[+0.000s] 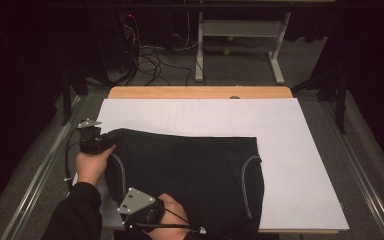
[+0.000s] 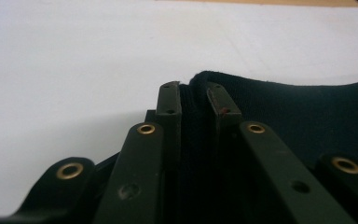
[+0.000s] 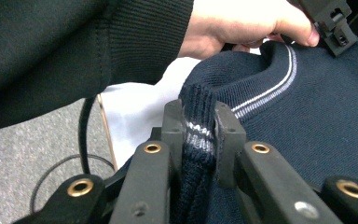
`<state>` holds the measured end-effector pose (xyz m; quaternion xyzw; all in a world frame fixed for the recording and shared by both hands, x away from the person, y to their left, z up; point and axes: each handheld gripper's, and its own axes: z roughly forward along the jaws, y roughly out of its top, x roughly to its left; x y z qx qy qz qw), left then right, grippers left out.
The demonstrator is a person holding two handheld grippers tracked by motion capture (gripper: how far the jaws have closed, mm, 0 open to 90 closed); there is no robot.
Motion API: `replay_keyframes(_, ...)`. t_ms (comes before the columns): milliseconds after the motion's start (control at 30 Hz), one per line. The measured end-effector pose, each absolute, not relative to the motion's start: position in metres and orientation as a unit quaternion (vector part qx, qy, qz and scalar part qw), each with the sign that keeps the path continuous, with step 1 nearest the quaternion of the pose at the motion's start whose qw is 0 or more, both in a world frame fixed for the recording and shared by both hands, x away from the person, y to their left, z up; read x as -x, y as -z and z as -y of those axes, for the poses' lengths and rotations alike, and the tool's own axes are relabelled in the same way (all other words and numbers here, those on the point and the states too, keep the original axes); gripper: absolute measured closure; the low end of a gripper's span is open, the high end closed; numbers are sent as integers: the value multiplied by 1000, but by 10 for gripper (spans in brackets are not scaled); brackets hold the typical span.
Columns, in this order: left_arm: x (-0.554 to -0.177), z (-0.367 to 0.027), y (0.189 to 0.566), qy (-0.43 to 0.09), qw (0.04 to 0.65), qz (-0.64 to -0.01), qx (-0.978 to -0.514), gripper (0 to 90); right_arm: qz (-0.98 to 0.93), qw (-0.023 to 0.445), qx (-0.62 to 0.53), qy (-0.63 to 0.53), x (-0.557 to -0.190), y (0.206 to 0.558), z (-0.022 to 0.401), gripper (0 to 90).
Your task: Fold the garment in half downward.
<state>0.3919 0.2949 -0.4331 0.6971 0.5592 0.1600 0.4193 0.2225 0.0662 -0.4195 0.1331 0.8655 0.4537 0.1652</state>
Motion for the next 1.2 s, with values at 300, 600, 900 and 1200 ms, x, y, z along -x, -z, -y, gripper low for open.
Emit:
replay_keyframes(300, -375, -340, 422, -179, 407, -580, -683, 738, -864, 155, -107, -467, -219, 414, -104, 791)
replay_keyframes(600, -371, -345, 420, -174, 394, -588, -684, 736, -863, 150, -103, -471, -216, 416, -112, 790)
replay_keyframes(900, -377, -311, 394, -179, 393, -569, -700, 736, -845, 161, -127, -494, -218, 401, -72, 789)
replay_keyframes(1200, -389, -239, 370, -195, 395, -536, -720, 736, -821, 180, -164, -517, -217, 390, -5, 788)
